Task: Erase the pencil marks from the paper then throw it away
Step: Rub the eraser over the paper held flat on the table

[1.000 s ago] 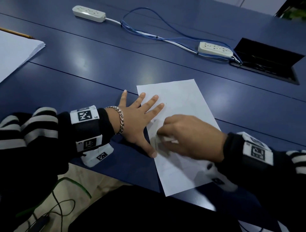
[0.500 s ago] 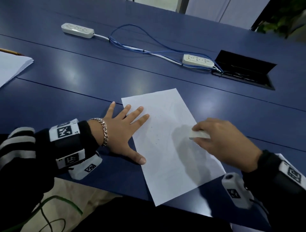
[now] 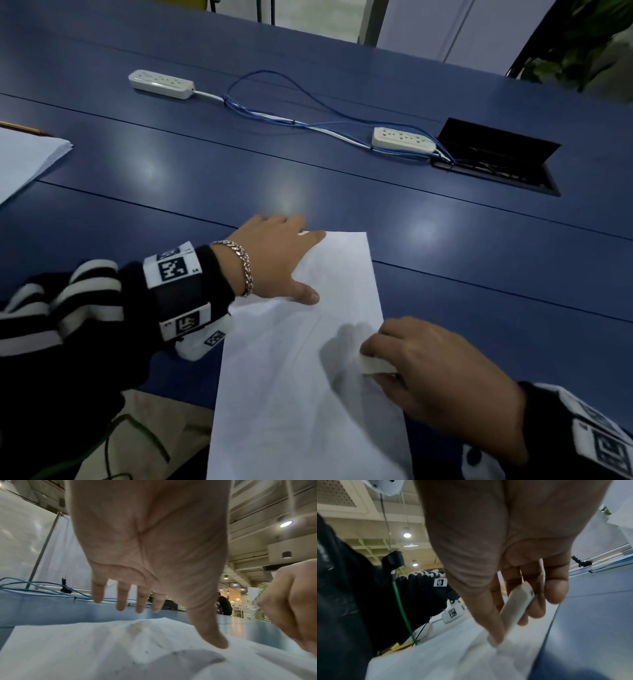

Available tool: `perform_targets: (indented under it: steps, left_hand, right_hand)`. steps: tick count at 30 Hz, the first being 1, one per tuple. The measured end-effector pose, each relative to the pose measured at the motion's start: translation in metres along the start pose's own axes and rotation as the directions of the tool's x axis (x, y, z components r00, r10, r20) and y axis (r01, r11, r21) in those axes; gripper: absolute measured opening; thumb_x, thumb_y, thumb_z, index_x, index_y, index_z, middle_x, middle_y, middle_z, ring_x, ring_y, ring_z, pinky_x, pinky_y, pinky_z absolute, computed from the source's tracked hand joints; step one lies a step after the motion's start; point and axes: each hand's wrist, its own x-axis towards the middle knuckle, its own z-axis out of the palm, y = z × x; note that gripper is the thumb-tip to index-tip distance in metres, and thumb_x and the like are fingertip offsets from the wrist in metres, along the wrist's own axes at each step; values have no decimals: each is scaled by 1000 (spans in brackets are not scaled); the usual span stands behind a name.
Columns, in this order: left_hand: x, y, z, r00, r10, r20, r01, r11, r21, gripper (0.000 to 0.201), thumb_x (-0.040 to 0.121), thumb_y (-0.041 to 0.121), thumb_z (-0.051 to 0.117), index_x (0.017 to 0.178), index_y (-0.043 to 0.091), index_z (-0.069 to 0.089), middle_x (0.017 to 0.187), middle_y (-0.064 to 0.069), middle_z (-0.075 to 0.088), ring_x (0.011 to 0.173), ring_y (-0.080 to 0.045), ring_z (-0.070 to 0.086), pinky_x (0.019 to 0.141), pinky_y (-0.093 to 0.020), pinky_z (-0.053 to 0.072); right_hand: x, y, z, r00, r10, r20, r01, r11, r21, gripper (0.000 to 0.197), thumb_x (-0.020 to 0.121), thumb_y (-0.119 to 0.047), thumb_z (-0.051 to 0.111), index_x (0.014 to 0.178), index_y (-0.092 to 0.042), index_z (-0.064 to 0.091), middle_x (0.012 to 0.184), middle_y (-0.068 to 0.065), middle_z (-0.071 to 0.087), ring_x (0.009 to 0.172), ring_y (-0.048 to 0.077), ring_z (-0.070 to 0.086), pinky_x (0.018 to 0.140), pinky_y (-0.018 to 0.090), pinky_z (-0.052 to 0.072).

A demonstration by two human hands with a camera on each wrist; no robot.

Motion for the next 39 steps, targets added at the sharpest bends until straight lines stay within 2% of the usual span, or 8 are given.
perform_targets:
  steps: [4,10,12,14,22,27,33,39]
  left_hand:
    - [22,-10,-6,983,112,147,-99,991,-91,124,73,90,61,166,35,0,174,12,-2,161,-25,5,128,-54,8]
    - [30,-20,3,968,15,251,8,996,-90,131,49,104,58,150,67,-18,169,7,-32,157,-40,-20,119,-72,-11]
    - [29,-21,3,962,-18,273,49,993,-108,132,42,106,57,144,74,-21,166,3,-38,154,-44,-25,117,-75,-12]
    - [31,-21,3,957,-31,290,67,991,-115,133,38,108,56,141,76,-23,165,2,-41,153,-45,-28,115,-78,-12]
    - [34,-22,4,948,-44,316,88,988,-126,135,38,107,59,136,77,-28,162,3,-45,150,-43,-36,110,-82,-13]
    - [34,-22,5,953,-36,302,79,988,-131,136,37,106,60,137,77,-26,163,3,-43,150,-43,-35,110,-83,-11]
    - [33,-22,4,950,-47,309,86,990,-113,135,38,107,59,135,77,-30,163,2,-43,150,-44,-35,110,-83,-11]
    - [36,-21,6,953,-47,299,86,989,-120,138,32,108,58,137,78,-26,164,2,-42,150,-44,-36,110,-83,-10]
  right_hand:
    - [28,21,-28,1000,14,24,-15,999,40,32,90,-46,60,120,-37,62,109,-16,60,102,9,58,86,29,50]
    - [82,55,-52,953,157,-261,-107,975,197,29,86,-40,73,113,-28,71,103,-12,73,95,13,64,74,15,37]
    - [99,58,-50,946,147,-288,-101,980,171,31,88,-41,72,114,-25,72,105,-8,74,97,17,65,78,21,41]
    - [115,60,-46,945,136,-299,-96,985,144,32,89,-42,70,115,-23,72,107,-4,74,100,21,65,84,30,46]
    - [137,57,-35,928,147,-343,-133,989,64,25,90,-42,62,104,-22,68,97,0,66,94,26,61,75,34,42]
    - [120,23,-26,974,-60,-218,56,998,-25,27,93,-45,56,84,-20,62,86,-2,61,83,25,60,72,39,50]
    - [134,57,-48,951,97,-295,-112,993,-36,29,89,-42,58,99,-17,69,91,5,65,92,33,62,76,40,49]
    - [112,11,-37,973,-129,-191,118,991,-69,18,93,-36,60,91,-19,67,99,-2,64,83,20,57,68,31,41]
